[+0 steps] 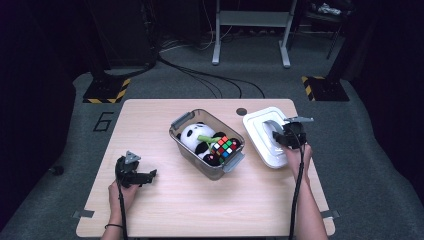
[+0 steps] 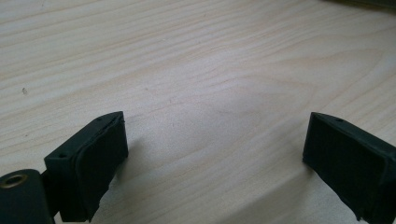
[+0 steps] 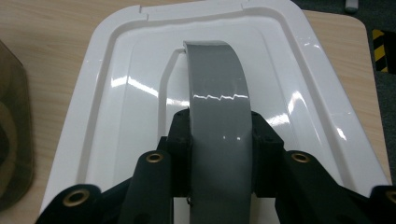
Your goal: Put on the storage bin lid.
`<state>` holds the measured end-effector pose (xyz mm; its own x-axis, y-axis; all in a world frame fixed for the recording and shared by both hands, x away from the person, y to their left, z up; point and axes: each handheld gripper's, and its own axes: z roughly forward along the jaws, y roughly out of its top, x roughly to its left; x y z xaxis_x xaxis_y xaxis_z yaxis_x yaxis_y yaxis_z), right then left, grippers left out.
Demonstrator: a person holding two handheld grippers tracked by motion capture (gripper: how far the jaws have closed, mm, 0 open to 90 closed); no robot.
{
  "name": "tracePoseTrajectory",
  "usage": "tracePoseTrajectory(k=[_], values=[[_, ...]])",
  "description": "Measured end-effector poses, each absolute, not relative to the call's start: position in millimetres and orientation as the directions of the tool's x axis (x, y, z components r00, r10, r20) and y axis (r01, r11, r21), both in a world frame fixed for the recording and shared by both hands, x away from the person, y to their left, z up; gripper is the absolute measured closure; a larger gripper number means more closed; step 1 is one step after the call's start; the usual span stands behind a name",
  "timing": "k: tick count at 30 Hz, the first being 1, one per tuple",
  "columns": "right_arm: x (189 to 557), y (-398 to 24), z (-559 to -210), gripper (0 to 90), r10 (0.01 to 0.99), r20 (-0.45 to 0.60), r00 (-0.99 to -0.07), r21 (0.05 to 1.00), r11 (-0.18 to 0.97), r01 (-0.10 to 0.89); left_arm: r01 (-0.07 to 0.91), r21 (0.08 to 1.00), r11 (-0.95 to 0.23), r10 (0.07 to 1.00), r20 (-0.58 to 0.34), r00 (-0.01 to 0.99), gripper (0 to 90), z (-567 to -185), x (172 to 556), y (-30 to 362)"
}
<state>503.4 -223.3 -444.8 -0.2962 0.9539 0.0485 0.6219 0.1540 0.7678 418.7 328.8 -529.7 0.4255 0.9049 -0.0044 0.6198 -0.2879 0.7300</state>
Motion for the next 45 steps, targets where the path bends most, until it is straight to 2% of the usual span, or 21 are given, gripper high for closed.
tracePoseTrajectory(k=[24,45], values=[[498,-225,-387,66.6,0.943,0.014,-0.332,0.796,0.19,0.575,0.62,0.73,-0.288,0.905,-0.005,0.426,6.3,-530,419,329],[497,-195,-343,66.5,0.915,0.016,-0.403,0.802,0.229,0.552,0.62,0.73,-0.287,0.905,-0.006,0.426,6.3,-530,419,329]])
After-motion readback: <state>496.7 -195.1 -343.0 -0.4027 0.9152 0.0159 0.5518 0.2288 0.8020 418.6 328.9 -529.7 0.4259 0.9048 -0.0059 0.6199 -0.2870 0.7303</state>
